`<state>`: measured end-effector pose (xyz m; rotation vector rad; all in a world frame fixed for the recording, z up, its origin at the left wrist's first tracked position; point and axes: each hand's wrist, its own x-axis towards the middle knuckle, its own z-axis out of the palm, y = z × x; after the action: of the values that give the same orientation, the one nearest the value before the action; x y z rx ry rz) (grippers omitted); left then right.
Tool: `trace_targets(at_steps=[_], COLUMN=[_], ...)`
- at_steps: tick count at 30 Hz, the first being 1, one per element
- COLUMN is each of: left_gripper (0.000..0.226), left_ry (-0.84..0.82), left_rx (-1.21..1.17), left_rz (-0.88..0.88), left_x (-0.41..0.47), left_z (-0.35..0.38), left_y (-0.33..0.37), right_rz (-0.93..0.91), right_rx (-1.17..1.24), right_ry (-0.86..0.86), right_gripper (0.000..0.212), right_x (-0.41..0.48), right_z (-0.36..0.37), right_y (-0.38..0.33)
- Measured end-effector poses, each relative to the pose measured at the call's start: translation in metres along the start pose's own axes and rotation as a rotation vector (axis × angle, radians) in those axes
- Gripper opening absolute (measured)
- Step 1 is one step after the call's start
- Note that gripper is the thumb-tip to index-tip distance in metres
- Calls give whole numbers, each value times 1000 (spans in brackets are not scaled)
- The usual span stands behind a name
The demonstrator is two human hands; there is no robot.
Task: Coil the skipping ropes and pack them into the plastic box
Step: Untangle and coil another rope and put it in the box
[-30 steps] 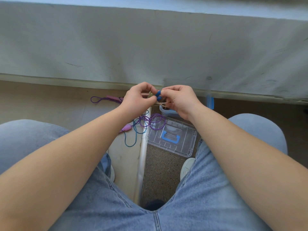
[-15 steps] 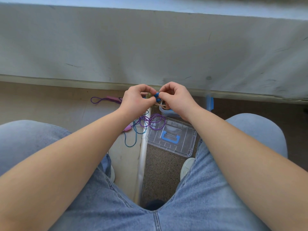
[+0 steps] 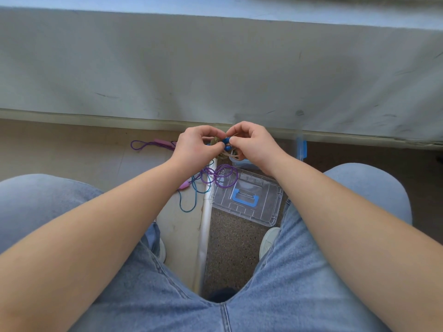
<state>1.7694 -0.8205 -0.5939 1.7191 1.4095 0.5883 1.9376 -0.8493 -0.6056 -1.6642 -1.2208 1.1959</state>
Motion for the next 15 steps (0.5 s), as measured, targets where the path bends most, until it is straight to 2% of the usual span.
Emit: trace_targets(at_steps=[3,12,15], left_gripper=[17,20,18], left_ry=[-2,-26,-4], left_rx=[9,-151,-139], left_rz=[-13,53,96], left_x=[-1,2,3], left_z=[1,-2,-1], left_y=[-3,1,1], right_rz=[-27,18,53], right_rx=[-118,393,463], right_ry=[16,-24,-11], right_gripper=[16,21,20], right_x=[-1,-3,1], right_z=[0,0,-1], right_y=[3,-2,1])
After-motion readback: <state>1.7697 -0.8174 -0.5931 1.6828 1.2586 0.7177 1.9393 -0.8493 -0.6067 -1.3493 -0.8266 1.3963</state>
